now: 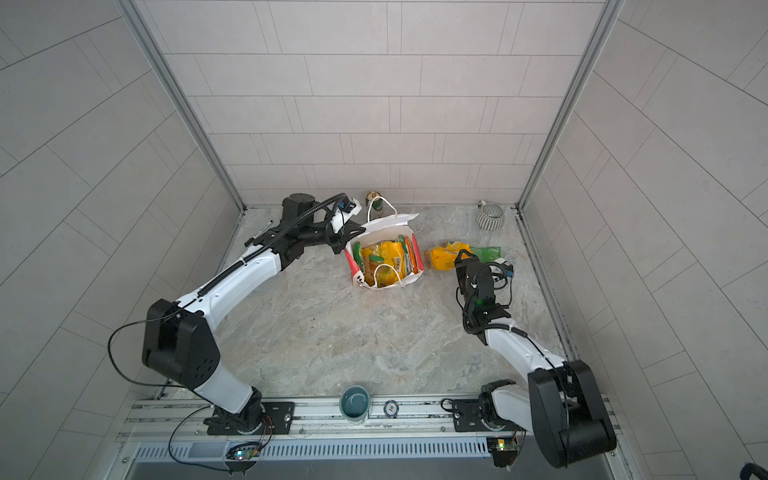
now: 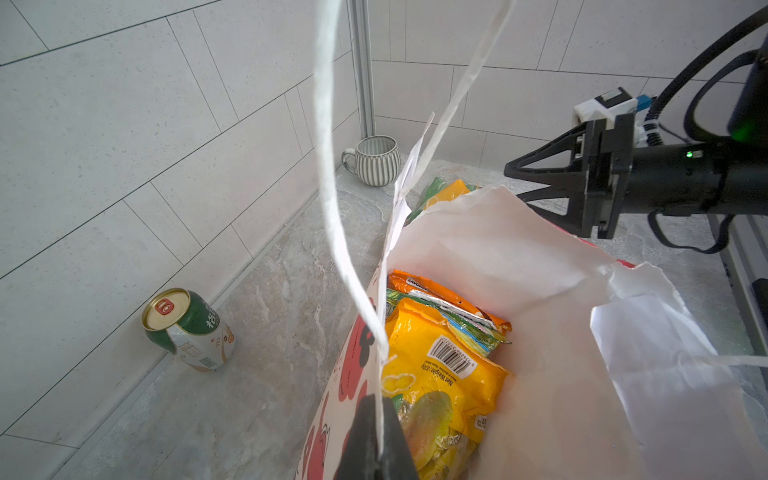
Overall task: Take the snacks out of the paper bag
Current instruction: 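Lower the yellow candy bag onto the table and open the right gripper, then move the right gripper down over the yellow candy bag on the table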
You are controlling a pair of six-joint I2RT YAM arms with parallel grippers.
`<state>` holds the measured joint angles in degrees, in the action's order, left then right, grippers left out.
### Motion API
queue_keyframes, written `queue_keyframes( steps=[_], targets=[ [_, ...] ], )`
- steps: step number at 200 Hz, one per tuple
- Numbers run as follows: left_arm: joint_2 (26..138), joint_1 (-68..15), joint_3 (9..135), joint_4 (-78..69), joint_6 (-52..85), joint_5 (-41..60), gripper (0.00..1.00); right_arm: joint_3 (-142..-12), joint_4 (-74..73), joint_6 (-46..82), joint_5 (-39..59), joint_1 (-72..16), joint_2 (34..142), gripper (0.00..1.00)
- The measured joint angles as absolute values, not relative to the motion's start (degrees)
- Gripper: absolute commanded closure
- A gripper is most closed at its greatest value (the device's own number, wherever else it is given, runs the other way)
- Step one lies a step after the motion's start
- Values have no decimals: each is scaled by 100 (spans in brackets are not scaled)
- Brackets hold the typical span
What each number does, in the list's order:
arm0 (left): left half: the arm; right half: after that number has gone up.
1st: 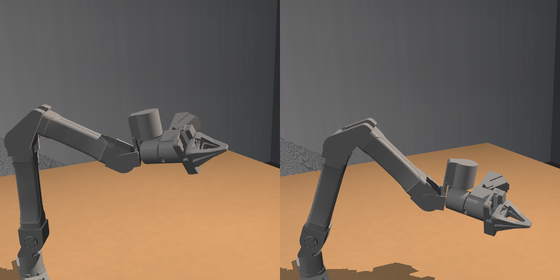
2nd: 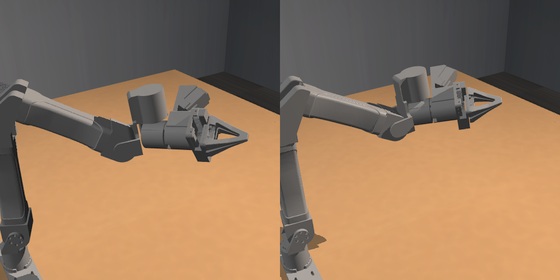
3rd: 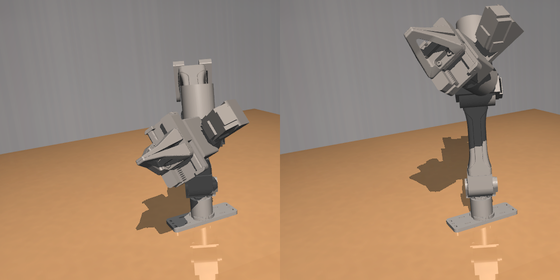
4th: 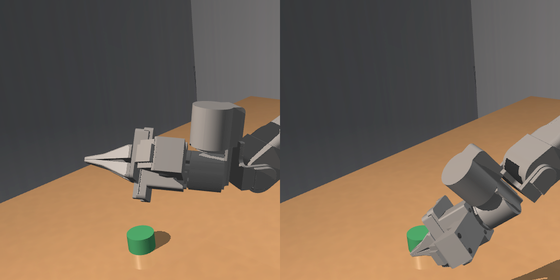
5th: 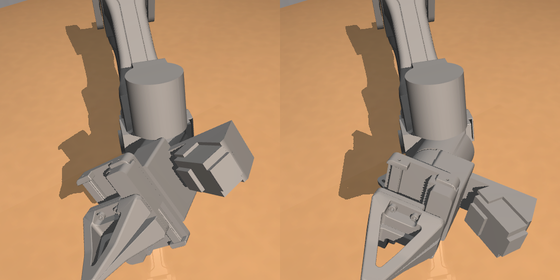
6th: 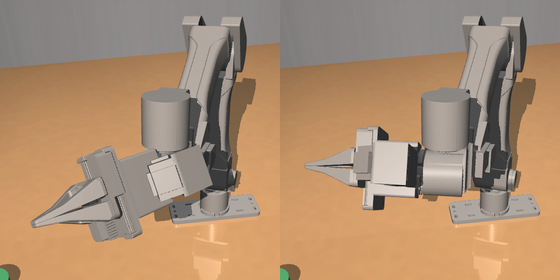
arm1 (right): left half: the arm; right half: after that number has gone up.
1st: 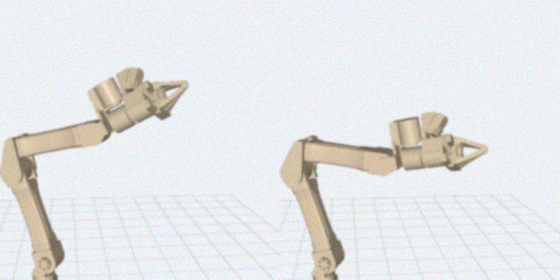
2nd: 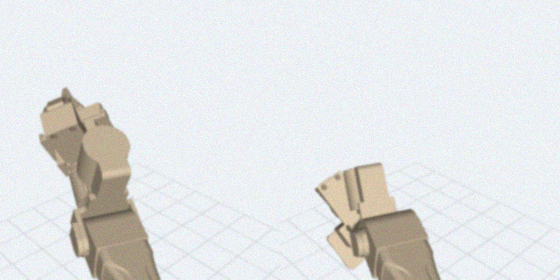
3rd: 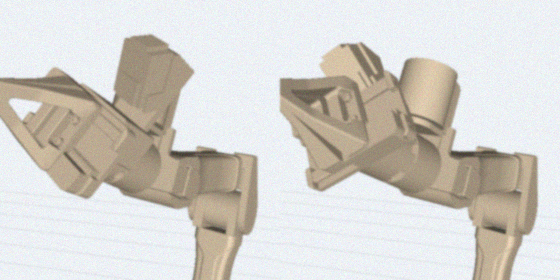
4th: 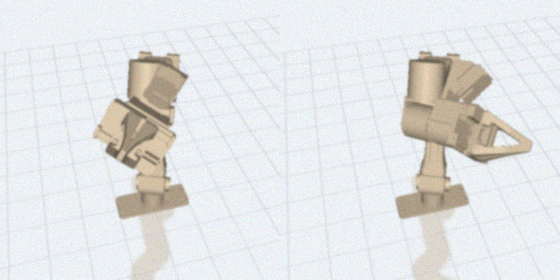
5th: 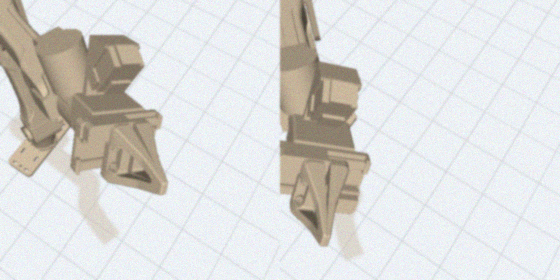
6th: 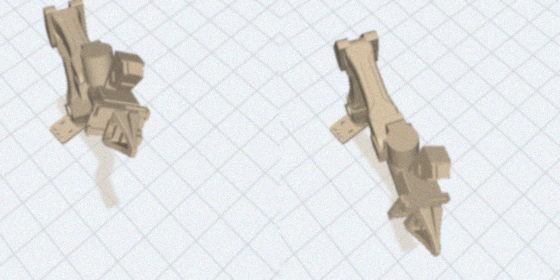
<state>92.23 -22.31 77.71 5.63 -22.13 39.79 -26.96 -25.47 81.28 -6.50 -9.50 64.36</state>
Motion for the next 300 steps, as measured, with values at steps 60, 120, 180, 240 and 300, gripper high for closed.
queue_keyframes(
  steps=[60,120,180,240,300],
  targets=[
    [9223,-2231,7771,561,-2213,3977,100,-4176,-451,5068,174,-792,6173,61],
    [9223,-2231,7771,548,-2189,3986,100,-6886,1409,2956,615,-790,8254,65],
    [9223,-2231,7771,545,-2189,3986,100,-7933,2423,2416,314,-939,9502,64],
    [9225,-2231,7771,545,-2206,3990,100,-7395,2947,2423,242,-941,9598,70],
    [9225,-2231,7771,548,-2209,3990,100,-6071,3089,2576,497,-1146,8899,69]
  ],
)
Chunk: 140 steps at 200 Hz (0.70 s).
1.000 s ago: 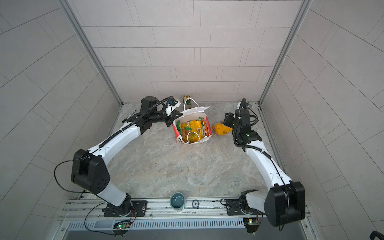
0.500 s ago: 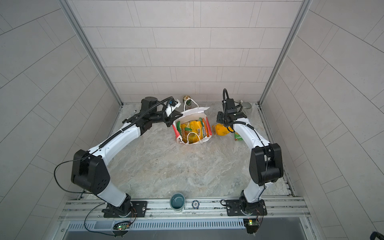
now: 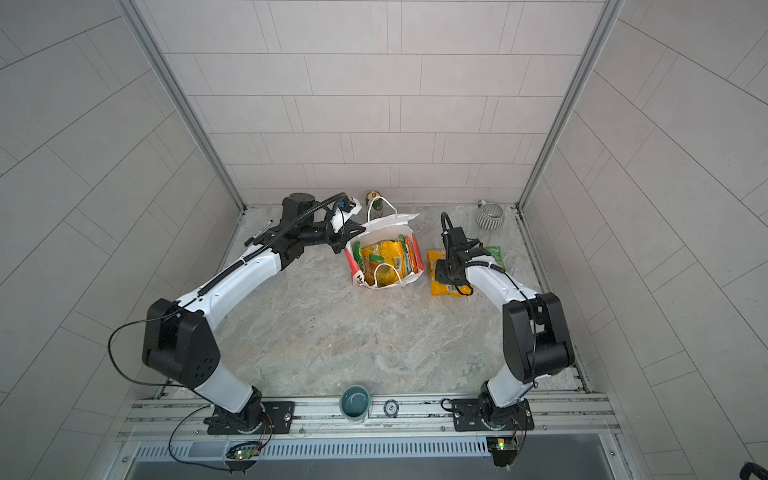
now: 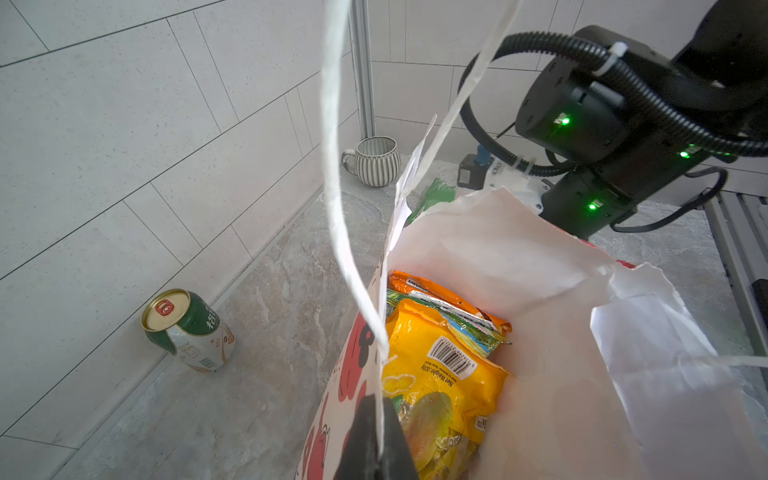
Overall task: Take the snacks out of the paper bag
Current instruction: 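Move the right gripper down over the yellow candy bag on the table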
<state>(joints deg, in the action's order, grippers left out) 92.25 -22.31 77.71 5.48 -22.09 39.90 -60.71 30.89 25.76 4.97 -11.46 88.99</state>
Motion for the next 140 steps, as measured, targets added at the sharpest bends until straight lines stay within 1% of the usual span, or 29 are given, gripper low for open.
queue_keyframes(
  steps=[9,20,39,58,81,111,140],
  targets=[
    [9225,-2231,7771,545,-2206,3990,100,-5896,3085,2596,517,-1181,8705,69],
    [9225,-2231,7771,545,-2206,3990,100,-5756,3089,2622,510,-1249,8477,65],
    [9225,-2231,7771,545,-2209,3990,100,-5651,3096,2663,491,-1382,8147,62],
    [9225,-2231,7771,545,-2209,3988,100,-5507,3057,2711,484,-1527,7826,55],
    [9225,-2231,7771,545,-2209,3986,100,-5157,3028,2781,456,-1575,7546,52],
    [9225,-2231,7771,545,-2206,3988,100,-4724,3009,2847,377,-1564,7559,50],
    [9225,-2231,7771,545,-2204,3988,100,-4707,2969,2851,320,-1553,7929,50]
  ],
)
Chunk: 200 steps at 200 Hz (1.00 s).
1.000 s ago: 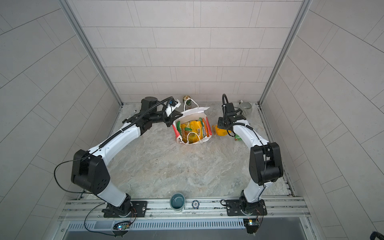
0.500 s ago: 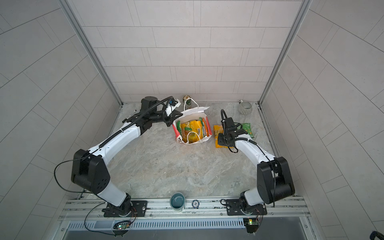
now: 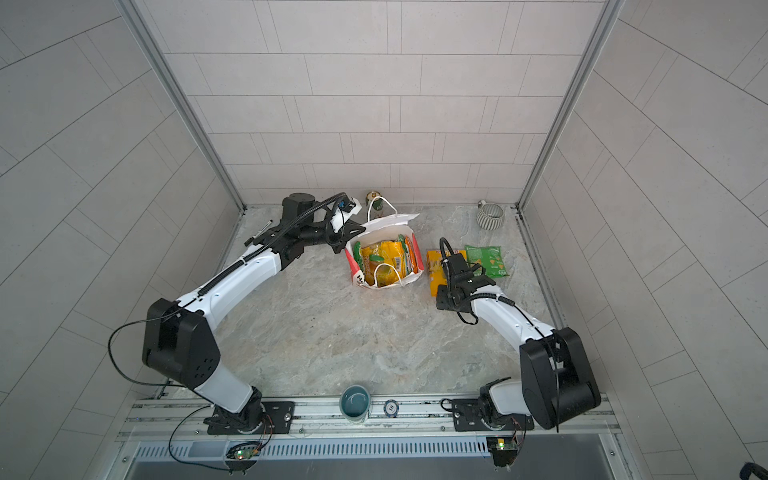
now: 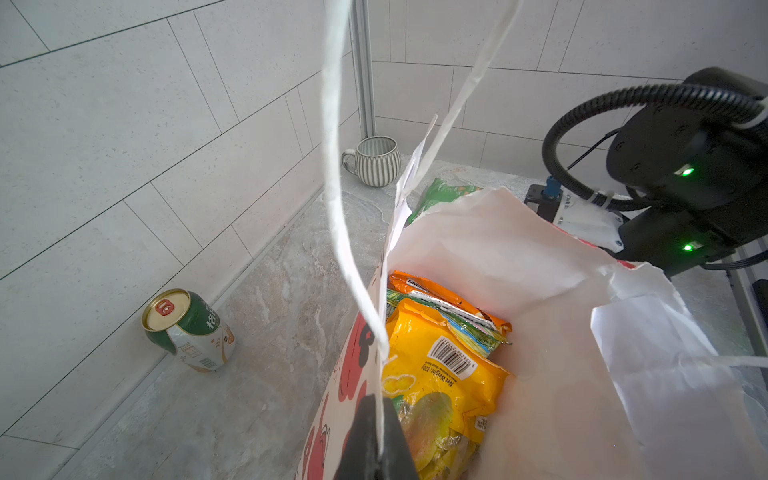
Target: Take the snacks out of the paper bag
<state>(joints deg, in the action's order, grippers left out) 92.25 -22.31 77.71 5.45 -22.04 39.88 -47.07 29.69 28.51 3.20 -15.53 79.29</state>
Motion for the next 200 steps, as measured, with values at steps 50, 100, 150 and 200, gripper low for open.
queue_keyframes(
  steps=[50,100,150,200],
  targets=[
    [9225,-2231,7771,545,-2206,3986,100,-4993,2687,2825,180,-1417,8779,50],
    [9225,-2231,7771,545,-2206,3981,100,-5264,2467,2720,-51,-1297,9111,50],
    [9225,-2231,7771,548,-2211,3981,100,-5518,2231,2724,-180,-1232,9603,50],
    [9225,-2231,7771,550,-2222,3975,100,-5830,2123,2773,-204,-1194,9793,50]
  ],
)
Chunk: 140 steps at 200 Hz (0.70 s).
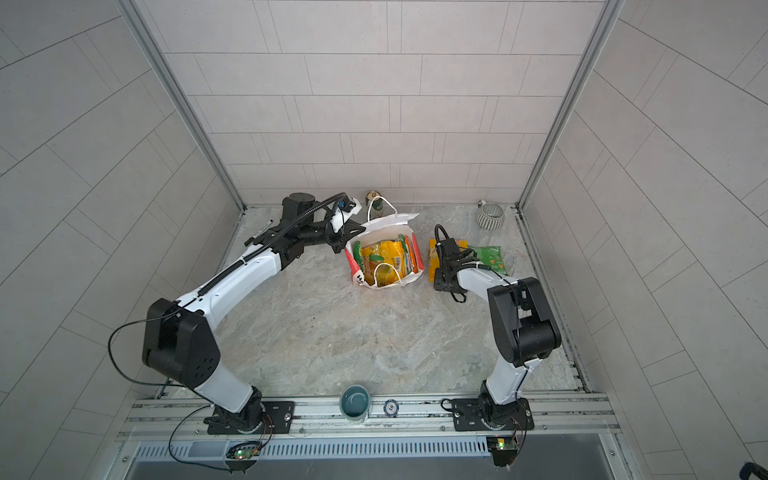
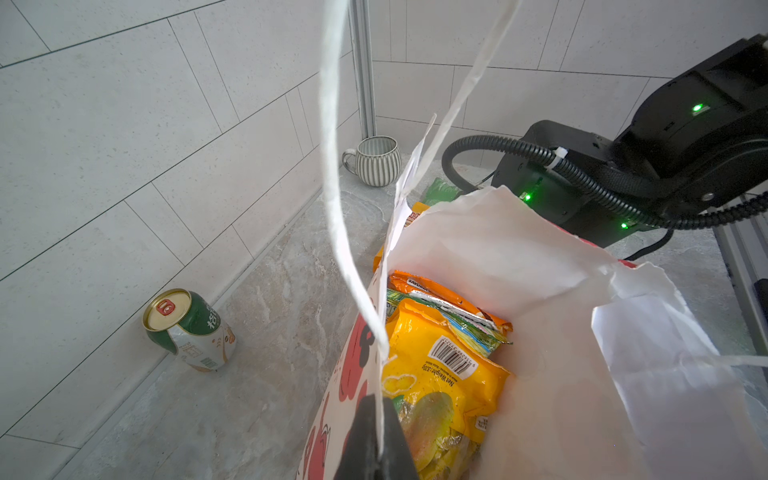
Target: Take the snacks out of the paper bag
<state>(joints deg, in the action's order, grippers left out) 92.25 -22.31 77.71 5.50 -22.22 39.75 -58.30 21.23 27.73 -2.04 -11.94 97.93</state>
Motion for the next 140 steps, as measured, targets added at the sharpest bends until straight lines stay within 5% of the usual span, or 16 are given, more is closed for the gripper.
queue_keyframes(
  steps=[37,89,140],
  targets=[
    [9225,-2231,7771,554,-2257,3975,100,-5870,2102,2884,69,-1201,9463,56],
    [9223,-2231,7771,563,-2259,3970,100,-4764,1870,3188,735,-1203,7787,87],
    [9194,-2231,7771,600,-2259,3962,100,-3229,475,4032,1671,-1459,7603,96]
  ],
)
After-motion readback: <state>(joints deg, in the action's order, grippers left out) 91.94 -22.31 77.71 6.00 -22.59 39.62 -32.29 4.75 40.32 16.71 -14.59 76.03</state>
